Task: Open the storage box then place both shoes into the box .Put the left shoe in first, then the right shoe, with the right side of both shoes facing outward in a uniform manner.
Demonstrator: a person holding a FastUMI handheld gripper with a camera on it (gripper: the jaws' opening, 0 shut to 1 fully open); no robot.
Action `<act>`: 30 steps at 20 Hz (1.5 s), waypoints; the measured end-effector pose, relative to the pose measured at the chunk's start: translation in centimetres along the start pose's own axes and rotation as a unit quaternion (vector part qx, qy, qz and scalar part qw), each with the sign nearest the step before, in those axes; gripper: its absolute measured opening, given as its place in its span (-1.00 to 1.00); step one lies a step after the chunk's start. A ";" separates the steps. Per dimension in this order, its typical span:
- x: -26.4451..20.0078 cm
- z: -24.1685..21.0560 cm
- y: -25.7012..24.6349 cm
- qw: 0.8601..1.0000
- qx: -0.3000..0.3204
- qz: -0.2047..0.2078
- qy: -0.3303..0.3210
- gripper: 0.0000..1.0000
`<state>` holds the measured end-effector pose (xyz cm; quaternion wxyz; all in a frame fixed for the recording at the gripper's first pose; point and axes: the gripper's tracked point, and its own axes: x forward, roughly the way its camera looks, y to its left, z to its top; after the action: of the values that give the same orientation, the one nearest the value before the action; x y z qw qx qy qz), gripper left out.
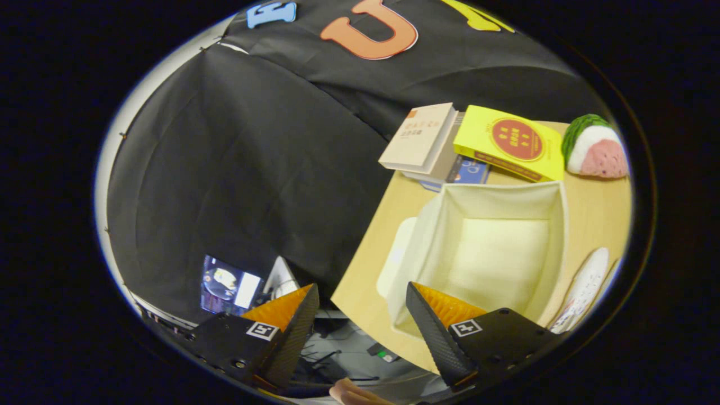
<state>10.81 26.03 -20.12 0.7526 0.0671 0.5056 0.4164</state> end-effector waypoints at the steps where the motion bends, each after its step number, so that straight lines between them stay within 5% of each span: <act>1: -0.8 -0.9 -1.7 1.000 -0.008 -0.028 0.001 0.89; 10: -9.4 -6.9 -15.7 0.968 -0.019 -0.249 -0.026 0.87; 20: -10.2 -13.3 -29.3 0.924 0.041 -0.376 0.065 0.73; 24: -7.9 -15.4 -33.4 0.910 0.054 -0.390 0.130 0.01; 27: -6.3 -15.5 -34.8 0.917 0.076 -0.373 0.121 -0.49; 30: -5.3 -14.9 -35.2 0.924 0.109 -0.353 0.095 -0.46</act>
<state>17.56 -5.11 -41.87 0.7876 -0.0737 0.6078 0.0699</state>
